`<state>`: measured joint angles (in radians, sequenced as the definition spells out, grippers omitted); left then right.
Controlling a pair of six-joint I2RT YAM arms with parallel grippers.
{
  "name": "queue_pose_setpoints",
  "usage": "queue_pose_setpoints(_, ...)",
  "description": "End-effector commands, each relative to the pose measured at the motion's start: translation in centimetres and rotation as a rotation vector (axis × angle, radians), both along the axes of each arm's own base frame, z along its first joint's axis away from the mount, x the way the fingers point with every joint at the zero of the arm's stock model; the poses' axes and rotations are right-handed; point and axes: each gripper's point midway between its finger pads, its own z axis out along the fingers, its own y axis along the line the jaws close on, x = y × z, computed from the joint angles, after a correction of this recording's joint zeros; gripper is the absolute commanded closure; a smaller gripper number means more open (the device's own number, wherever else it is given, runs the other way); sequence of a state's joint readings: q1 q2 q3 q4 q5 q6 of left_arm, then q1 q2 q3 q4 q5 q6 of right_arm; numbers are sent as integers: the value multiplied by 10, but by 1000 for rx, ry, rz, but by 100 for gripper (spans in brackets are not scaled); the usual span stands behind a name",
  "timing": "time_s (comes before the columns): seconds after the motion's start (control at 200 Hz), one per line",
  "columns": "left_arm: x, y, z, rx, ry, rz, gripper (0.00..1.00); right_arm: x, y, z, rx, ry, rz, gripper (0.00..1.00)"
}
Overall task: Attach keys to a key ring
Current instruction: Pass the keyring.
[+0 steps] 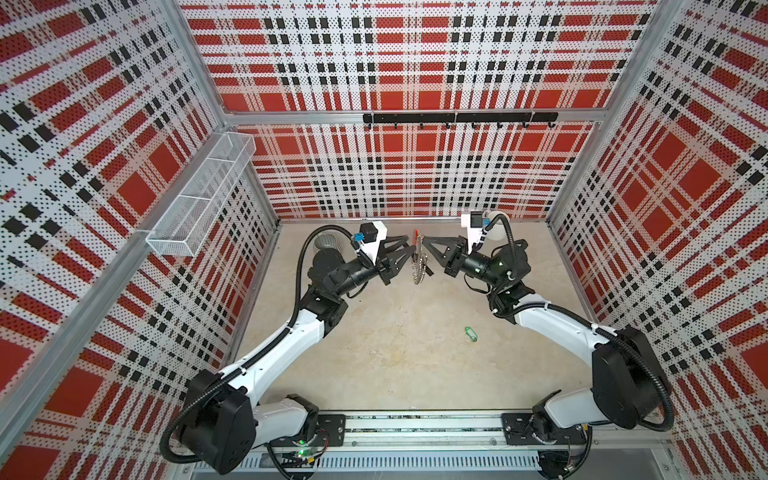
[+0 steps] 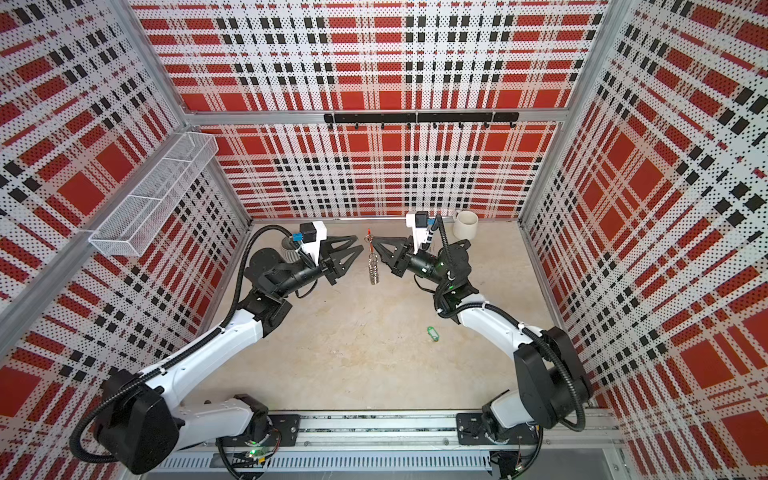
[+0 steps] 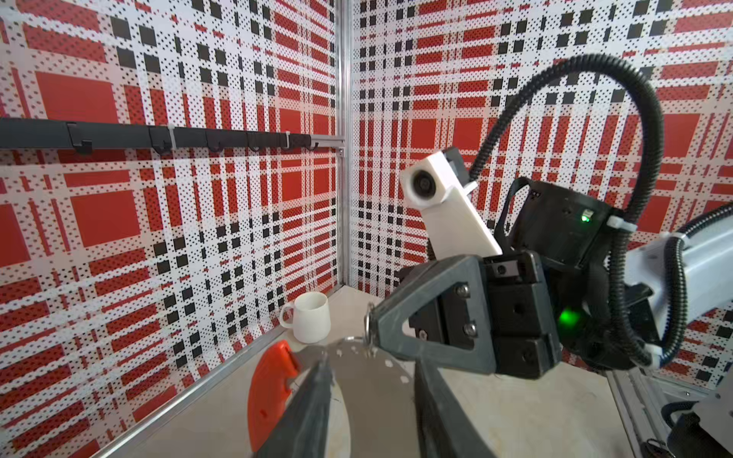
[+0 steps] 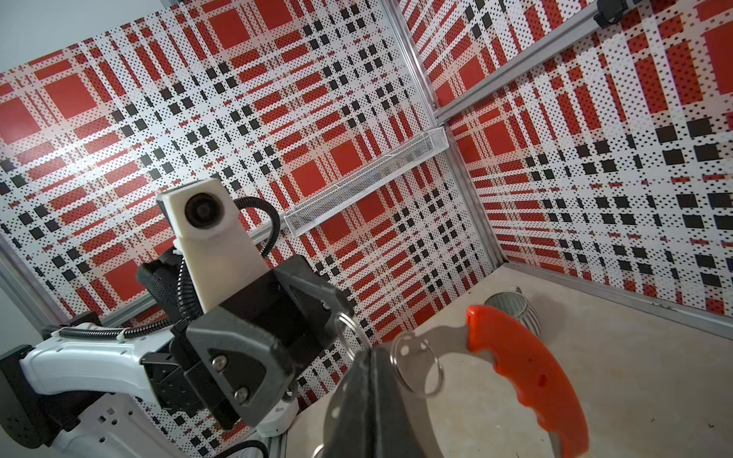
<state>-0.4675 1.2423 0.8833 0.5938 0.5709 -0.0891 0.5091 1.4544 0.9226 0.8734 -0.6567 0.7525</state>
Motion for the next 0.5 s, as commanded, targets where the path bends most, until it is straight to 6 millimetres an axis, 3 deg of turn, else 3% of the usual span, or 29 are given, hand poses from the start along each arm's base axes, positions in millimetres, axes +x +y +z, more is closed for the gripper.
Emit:
queue_pose_setpoints(0.0,-2,-3,5,-20,-52,-15,66,-10,3,12,30,-41,29,100)
queue_pose_setpoints(0.17,-1,-7,5,-18,-47,-40,75,-12,3,14,27,-49,34,100)
queue_pose_setpoints(0.496,1,-12,2,-18,-32,-57,77,-14,6,16,33,-54,60,100)
